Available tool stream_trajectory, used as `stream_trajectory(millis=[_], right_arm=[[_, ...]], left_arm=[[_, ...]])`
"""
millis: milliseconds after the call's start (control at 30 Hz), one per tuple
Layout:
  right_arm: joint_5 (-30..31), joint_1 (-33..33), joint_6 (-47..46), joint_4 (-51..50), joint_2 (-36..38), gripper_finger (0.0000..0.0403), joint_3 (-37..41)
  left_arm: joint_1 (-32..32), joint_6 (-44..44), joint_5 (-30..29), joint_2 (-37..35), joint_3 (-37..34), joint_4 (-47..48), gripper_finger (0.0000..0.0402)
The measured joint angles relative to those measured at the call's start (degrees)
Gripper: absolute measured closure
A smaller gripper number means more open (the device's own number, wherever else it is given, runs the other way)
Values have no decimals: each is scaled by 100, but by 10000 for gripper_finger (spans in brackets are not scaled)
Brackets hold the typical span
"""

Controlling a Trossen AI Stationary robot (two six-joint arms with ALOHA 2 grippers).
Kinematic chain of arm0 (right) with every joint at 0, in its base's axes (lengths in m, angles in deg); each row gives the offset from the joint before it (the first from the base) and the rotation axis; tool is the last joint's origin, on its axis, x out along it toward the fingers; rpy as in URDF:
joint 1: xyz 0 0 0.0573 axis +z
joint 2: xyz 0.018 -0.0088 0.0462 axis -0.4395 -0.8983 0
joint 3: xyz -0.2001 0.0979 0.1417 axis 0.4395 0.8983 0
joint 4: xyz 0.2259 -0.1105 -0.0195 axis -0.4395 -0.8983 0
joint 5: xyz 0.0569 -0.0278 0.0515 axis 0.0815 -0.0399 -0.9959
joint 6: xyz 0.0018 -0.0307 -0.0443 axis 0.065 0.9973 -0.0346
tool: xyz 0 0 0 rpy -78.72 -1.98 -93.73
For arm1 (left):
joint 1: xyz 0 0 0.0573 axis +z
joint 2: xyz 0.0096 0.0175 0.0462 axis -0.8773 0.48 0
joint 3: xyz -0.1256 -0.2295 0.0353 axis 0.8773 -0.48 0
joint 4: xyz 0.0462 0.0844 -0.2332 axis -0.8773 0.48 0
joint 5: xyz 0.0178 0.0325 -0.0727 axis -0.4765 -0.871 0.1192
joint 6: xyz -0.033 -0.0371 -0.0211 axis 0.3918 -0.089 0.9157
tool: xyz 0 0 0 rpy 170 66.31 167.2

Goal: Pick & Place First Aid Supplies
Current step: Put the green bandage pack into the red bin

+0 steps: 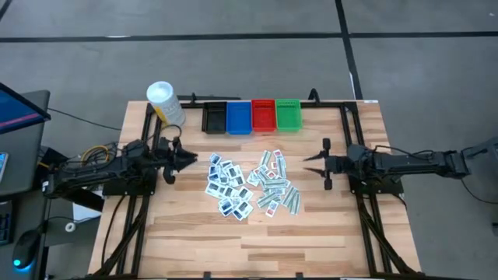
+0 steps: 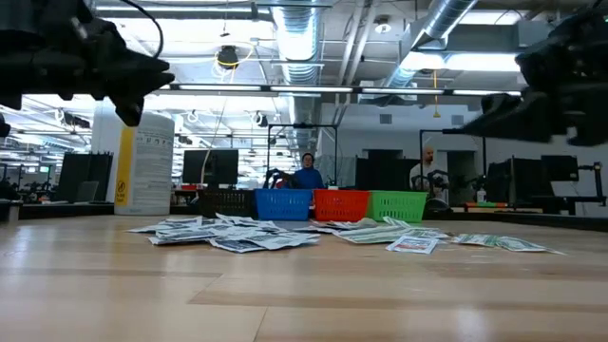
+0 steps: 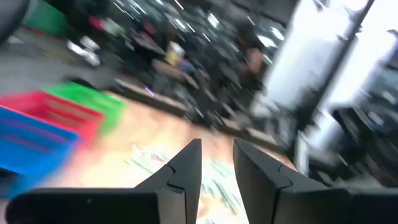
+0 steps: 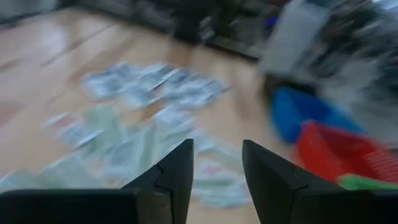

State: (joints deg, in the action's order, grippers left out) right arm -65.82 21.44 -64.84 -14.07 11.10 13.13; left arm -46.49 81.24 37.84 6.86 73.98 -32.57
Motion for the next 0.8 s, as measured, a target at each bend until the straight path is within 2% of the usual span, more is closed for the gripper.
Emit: stream_trajectory(millis=[67, 133, 267, 500, 633, 800], right_arm=[[361, -80, 106, 485, 4, 272, 0], [451, -135, 14, 836, 6, 272, 0], [435, -145, -955, 954, 4, 272, 0], [436, -145, -2809, 995, 2, 272, 0], [431, -144, -2913, 1335, 4, 272, 0], [529, -161, -2962, 1613, 4, 272, 0]], left_arm=[[-43, -4, 251, 298, 0, -2, 309], [-166, -8, 243, 616, 0, -38, 309], [-583, 18, 72, 1323, 0, -425, 309], [-1686, 88, -918, 2674, 0, -2092, 309], [-1926, 35, -1476, 3287, 0, -2565, 309], [-1927, -312, -2114, 3680, 0, -2828, 309]])
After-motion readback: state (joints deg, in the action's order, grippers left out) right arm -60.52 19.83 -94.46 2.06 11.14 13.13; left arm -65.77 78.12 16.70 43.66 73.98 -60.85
